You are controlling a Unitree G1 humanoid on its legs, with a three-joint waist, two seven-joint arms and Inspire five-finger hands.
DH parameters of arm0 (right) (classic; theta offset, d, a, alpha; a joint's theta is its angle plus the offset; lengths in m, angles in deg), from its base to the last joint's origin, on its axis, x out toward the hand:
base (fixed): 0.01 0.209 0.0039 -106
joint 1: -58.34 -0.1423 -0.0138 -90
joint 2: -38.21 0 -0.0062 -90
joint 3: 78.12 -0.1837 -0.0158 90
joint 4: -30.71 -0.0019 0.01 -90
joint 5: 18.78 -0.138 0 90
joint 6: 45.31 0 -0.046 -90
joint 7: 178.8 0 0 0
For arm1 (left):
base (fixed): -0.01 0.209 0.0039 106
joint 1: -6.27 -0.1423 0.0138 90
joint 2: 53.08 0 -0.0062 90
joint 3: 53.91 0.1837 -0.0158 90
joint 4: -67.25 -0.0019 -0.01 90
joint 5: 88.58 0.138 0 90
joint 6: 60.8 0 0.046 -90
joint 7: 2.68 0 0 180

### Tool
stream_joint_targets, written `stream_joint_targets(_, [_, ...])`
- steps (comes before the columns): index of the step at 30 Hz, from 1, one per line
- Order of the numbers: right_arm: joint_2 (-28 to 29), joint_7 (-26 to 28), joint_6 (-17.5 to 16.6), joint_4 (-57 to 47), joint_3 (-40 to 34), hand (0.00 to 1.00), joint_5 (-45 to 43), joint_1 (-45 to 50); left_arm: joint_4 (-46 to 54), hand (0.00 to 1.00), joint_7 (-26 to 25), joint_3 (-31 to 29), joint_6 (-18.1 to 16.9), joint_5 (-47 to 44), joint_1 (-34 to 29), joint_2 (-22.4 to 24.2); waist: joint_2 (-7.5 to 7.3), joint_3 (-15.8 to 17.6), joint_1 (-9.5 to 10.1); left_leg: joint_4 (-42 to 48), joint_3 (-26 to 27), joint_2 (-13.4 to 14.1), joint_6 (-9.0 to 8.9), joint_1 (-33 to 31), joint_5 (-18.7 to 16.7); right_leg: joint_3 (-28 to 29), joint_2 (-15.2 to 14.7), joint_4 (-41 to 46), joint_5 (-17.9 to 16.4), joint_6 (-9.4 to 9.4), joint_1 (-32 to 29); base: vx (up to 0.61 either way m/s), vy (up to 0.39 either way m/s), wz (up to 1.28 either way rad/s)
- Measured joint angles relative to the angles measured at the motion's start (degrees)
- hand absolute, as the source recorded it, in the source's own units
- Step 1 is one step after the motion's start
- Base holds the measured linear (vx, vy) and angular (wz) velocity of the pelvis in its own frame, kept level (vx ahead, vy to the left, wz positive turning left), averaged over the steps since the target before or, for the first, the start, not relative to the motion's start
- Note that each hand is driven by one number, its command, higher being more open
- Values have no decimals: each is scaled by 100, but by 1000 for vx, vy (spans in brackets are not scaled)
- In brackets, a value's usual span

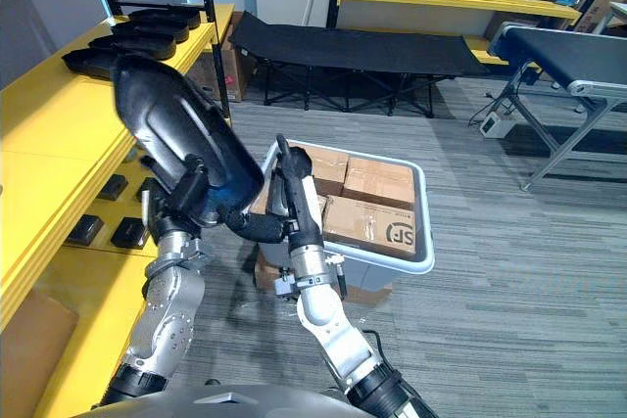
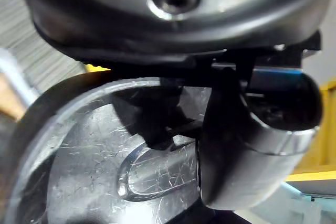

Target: Walk over and take three plastic housings, then place them on the shelf

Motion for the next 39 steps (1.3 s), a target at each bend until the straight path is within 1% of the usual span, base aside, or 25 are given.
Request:
stream_joint_targets(3, [-34, 264, 3, 0, -128, 100, -186, 280, -1, 0, -636, -444, 8, 747, -62, 59, 0, 0, 4, -74, 0, 4, -3, 10, 36, -1, 9, -1, -1, 1, -20, 0, 0, 0])
stream_joint_targets(4, [-42, 555, -53, 0, -206, 100, -624, 410, -1, 0, -922, -628, 10, 1154, -159, 54, -1, 0, 1, -91, 2, 3, -4, 13, 39, 1, 9, -2, 0, 3, -24, 0, 0, 0])
stream_joint_targets(5, [-42, 617, -65, 0, -225, 100, -733, 438, -1, 0, -965, -673, 10, 1240, -184, 55, -1, 0, 1, -95, 2, 3, -4, 13, 39, 1, 9, -2, 0, 4, -25, 0, 0, 0])
stream_joint_targets(7, [-40, 1229, -241, 0, -382, 100, -1745, 618, -2, 0, -1208, -905, 14, 1675, -310, 59, -13, 8, 19, -106, 5, 3, -6, 11, 41, 1, 10, -2, 3, 12, -29, 0, 0, 0])
stream_joint_targets(8, [-42, 1604, -283, 0, -491, 100, -2314, 672, -1, 0, -1238, -1030, 6, 1801, -393, 47, -18, 7, 18, -106, 7, 3, -6, 13, 41, 3, 10, -1, 3, 15, -28, 0, 0, 0])
stream_joint_targets(9, [-37, 1758, -298, 0, -558, 100, -2523, 689, -1, 0, -1237, -1087, 4, 1851, -435, 43, -19, 8, 15, -106, 11, 3, -6, 13, 40, 6, 10, -1, 3, 15, -29, 0, 0, 0])
stream_joint_targets(10, [-10, 2055, -351, -1, -750, 100, -2862, 760, -2, 0, -1218, -1165, -23, 1875, -490, 43, -25, 12, 19, -107, 17, 3, -7, 12, 39, 11, 10, -2, 3, 16, -31, 0, 0, 0])
stream_joint_targets(12, [40, 2441, -437, -5, -1138, 100, -3287, 942, -2, 0, -1142, -1236, -242, 1875, -607, 34, -40, 16, 8, -109, 41, 4, -9, 14, 34, 34, 10, -3, -3, 14, -41, -6, -5, -5])
stream_joint_targets(13, [58, 2531, -435, -5, -1275, 100, -3358, 1006, -2, 0, -1085, -1251, -333, 1875, -646, 35, -43, 17, 6, -110, 58, 4, -8, 14, 31, 50, 10, -5, -5, 13, -49, -8, -1, -10])
stream_joint_targets(14, [67, 2607, -427, -4, -1545, 100, -3375, 1141, -2, 0, -990, -1269, -501, 1877, -697, 35, -51, 24, 5, -111, 89, 4, -24, 14, 6, 76, 10, -13, -8, 11, -63, -12, 0, -10])
stream_joint_targets(15, [63, 2613, -413, 1, -1822, 100, -3272, 1303, -1, 0, -916, -1283, -640, 1878, -701, 35, -59, 31, 1, -112, 104, 3, -37, 14, -15, 96, 10, -21, -12, 16, -69, -14, -1, -15])
stream_joint_targets(16, [29, 2515, -290, 44, -2219, 100, -2799, 1542, 55, 0, -788, -1329, -891, 1875, -765, 33, -62, 36, -28, -114, 147, 7, -26, 15, -34, 138, 14, -25, -21, 26, -99, -11, -1, -18])
stream_joint_targets(19, [-54, 2338, -157, 449, -2601, 100, -2280, 1749, 495, 0, -621, -1339, -1141, 1875, -1113, 28, -53, 51, -112, -115, 270, 22, -51, 11, -52, 247, 30, -34, -17, 30, -173, 9, -1, -20])
stream_joint_targets(21, [-58, 2262, -67, 617, -2711, 100, -2133, 1776, 583, 0, -571, -1346, -1230, 1866, -1158, 18, -34, 62, -154, -113, 282, 36, -55, 9, -51, 259, 49, -63, -9, 27, -174, 19, -10, -5])
stream_joint_targets(24, [-57, 2291, -9, 642, -2727, 100, -2109, 1745, 690, 0, -559, -1371, -1241, 1868, -1174, -15, -8, 78, -138, -111, 274, 72, -51, 5, -48, 255, 93, -95, 1, 34, -165, 13, -11, 0])
stream_joint_targets(26, [-57, 2320, -9, 642, -2706, 100, -2089, 1611, 736, 0, -570, -1468, -1245, 1841, -1189, -14, 16, 90, -116, -108, 177, 80, -54, -31, -50, 165, 105, -114, 8, 45, -143, 30, -20, 22])
stream_joint_targets(28, [-40, 2300, -9, 642, -2624, 100, -2084, 1460, 999, 0, -556, -1544, -1244, 1836, -1320, -4, 22, 97, -74, -28, -59, 68, -59, -205, -57, -44, 95, -121, 7, 47, -138, 32, -18, 49])
stream_joint_targets(31, [-28, 2197, -7, 649, -2524, 100, -2077, 1321, 1465, 0, -432, -1841, -1242, 1855, -1429, 138, 49, 188, 180, 54, -496, 36, -59, -317, -49, -507, 91, -114, -40, 63, 84, 32, -26, 69])
stream_joint_targets(32, [-21, 2178, -7, 667, -2463, 100, -2078, 1269, 1595, 0, -401, -1939, -1242, 1855, -1498, 176, 52, 191, 216, 53, -586, 25, -60, -329, -48, -602, 87, -113, -66, 82, 137, 24, -32, 70])
stream_joint_targets(34, [34, 2158, -11, 694, -2292, 100, -2082, 1091, 2014, 0, -275, -2339, -1242, 1830, -1760, 277, 67, 203, 443, 58, -893, -33, -63, -391, -27, -924, 63, -87, -171, 122, 294, 21, -35, 74])
stream_joint_targets(35, [50, 2151, -11, 702, -2250, 100, -2081, 1035, 2097, 0, -221, -2425, -1242, 1813, -1819, 280, 69, 221, 494, 53, -963, -41, -63, -396, -18, -977, 63, -77, -191, 127, 325, 9, -36, 66])
stream_joint_targets(36, [86, 2091, -11, 773, -2106, 100, -2075, 850, 2243, 0, -103, -2643, -1250, 1750, -1968, 290, 63, 250, 670, 48, -1089, -62, -69, -404, -2, -1110, 52, -35, -265, 140, 384, -1, -34, 46])
stream_joint_targets(37, [106, 2072, -11, 829, -2054, 100, -2076, 763, 2276, 0, -59, -2721, -1270, 1695, -2030, 304, 64, 254, 710, 48, -1141, -69, -70, -409, 3, -1147, 47, -2, -291, 136, 395, -18, -37, 53])
stream_joint_targets(38, [186, 2016, -10, 881, -1988, 100, -2077, 640, 2286, 0, 34, -2823, -1313, 1577, -2105, 357, 56, 269, 810, 50, -1243, -94, -69, -409, 8, -1237, 33, 21, -345, 153, 428, -20, -29, 37])
stream_joint_targets(39, [229, 1992, -10, 894, -1955, 100, -2081, 588, 2287, 0, 67, -2862, -1352, 1537, -2162, 399, 48, 275, 830, 49, -1284, -111, -67, -410, 10, -1267, 24, 25, -369, 164, 455, -15, -22, 35])
